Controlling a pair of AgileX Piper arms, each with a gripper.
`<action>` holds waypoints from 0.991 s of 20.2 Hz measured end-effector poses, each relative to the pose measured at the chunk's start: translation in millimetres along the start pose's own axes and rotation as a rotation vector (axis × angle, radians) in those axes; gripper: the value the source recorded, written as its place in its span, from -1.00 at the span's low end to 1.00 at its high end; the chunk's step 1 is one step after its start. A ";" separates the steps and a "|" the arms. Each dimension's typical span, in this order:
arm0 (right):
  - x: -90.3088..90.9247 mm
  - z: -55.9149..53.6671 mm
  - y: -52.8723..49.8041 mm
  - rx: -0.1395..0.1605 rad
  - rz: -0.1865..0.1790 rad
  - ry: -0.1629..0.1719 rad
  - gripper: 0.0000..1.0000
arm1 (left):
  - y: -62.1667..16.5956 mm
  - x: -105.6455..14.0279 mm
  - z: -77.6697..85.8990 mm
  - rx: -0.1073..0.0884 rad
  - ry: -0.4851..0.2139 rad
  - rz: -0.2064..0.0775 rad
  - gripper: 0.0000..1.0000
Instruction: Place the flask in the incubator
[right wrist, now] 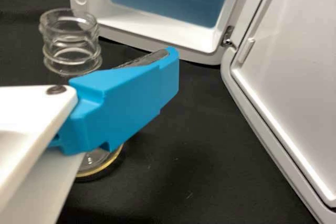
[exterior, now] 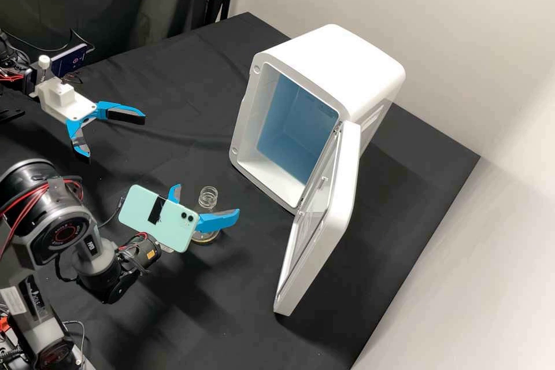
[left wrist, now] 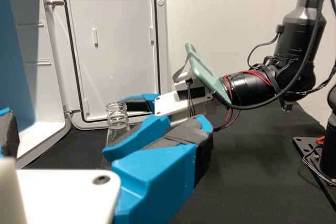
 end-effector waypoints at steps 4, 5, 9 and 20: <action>5.8 3.4 -2.8 -0.016 -0.018 -0.012 1.00 | -0.2 0.3 0.8 0.000 -0.004 -0.001 1.00; 7.4 3.7 -2.3 -0.018 -0.017 -0.012 1.00 | -0.3 0.4 1.4 0.000 -0.006 -0.001 1.00; 11.8 6.0 0.0 -0.023 -0.001 -0.029 1.00 | -0.5 0.1 2.1 0.000 -0.009 -0.002 1.00; 33.7 26.4 3.5 -0.012 0.002 -0.066 1.00 | -0.2 0.0 2.2 0.001 -0.009 -0.001 1.00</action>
